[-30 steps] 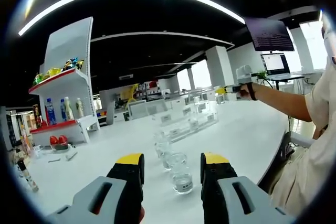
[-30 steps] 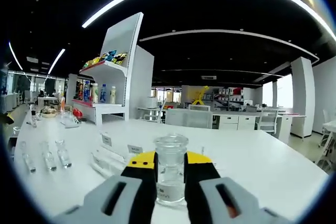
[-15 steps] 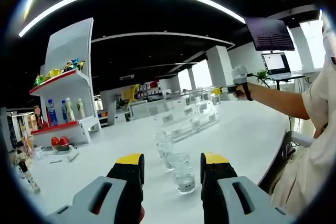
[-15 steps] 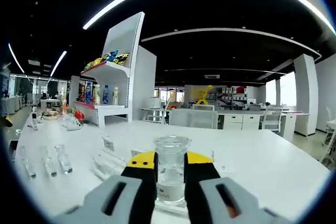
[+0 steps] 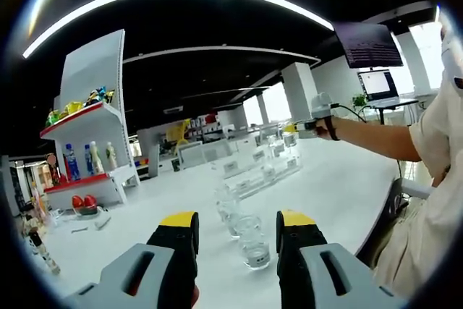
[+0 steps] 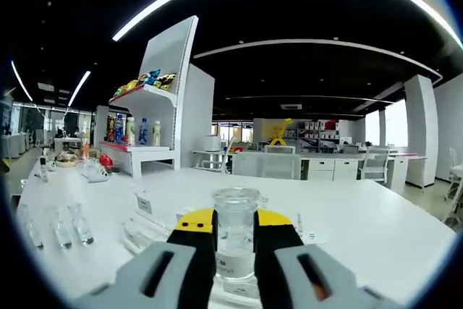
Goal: Identify the label on the chemical reagent bottle, grasp the chemical reagent bottle, and place it in the designated position on the reagent rack
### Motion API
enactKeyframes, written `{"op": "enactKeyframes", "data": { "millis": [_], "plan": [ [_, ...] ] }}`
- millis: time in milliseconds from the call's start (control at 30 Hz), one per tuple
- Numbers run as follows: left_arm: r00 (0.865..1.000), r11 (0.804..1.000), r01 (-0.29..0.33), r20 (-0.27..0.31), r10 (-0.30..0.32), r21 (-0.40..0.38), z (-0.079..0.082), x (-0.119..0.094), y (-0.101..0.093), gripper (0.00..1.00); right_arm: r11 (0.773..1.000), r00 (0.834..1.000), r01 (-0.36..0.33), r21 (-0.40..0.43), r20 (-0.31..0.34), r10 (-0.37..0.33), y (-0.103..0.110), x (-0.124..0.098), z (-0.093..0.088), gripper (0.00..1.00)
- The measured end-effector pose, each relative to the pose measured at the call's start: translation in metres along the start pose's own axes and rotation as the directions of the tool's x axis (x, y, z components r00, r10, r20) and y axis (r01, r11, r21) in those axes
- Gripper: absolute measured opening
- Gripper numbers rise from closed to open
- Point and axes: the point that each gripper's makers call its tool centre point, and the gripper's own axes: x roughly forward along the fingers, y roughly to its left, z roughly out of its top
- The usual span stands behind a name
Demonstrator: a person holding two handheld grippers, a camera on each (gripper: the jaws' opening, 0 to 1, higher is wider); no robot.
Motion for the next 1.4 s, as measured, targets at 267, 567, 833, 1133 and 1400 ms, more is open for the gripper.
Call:
{"op": "enactKeyframes", "data": {
  "millis": [267, 567, 833, 1133, 1400],
  "plan": [
    [1.000, 1.000, 0.011, 0.005, -0.011, 0.015, 0.005, 0.001, -0.006, 0.44, 1.000, 1.000, 0.009, 0.013, -0.002, -0.009, -0.007, 0.005, -0.005, 0.19],
    [0.999, 0.999, 0.036, 0.017, -0.037, 0.016, 0.011, 0.005, -0.013, 0.44, 0.999, 1.000, 0.021, 0.035, 0.007, -0.021, -0.013, 0.010, -0.007, 0.19],
    [0.999, 0.999, 0.035, 0.016, -0.035, 0.022, 0.012, 0.005, -0.013, 0.44, 0.999, 1.000, 0.023, 0.040, 0.006, -0.023, -0.014, 0.015, -0.012, 0.19],
    [0.999, 0.999, 0.048, 0.011, -0.049, 0.021, 0.011, 0.007, -0.015, 0.44, 0.998, 0.999, 0.028, 0.051, 0.021, -0.030, -0.017, 0.022, -0.015, 0.19],
    [0.998, 0.998, 0.054, 0.014, -0.054, 0.017, 0.012, 0.008, -0.015, 0.44, 0.998, 0.999, 0.038, 0.046, 0.028, -0.040, -0.018, 0.029, -0.026, 0.18]
  ]
}}
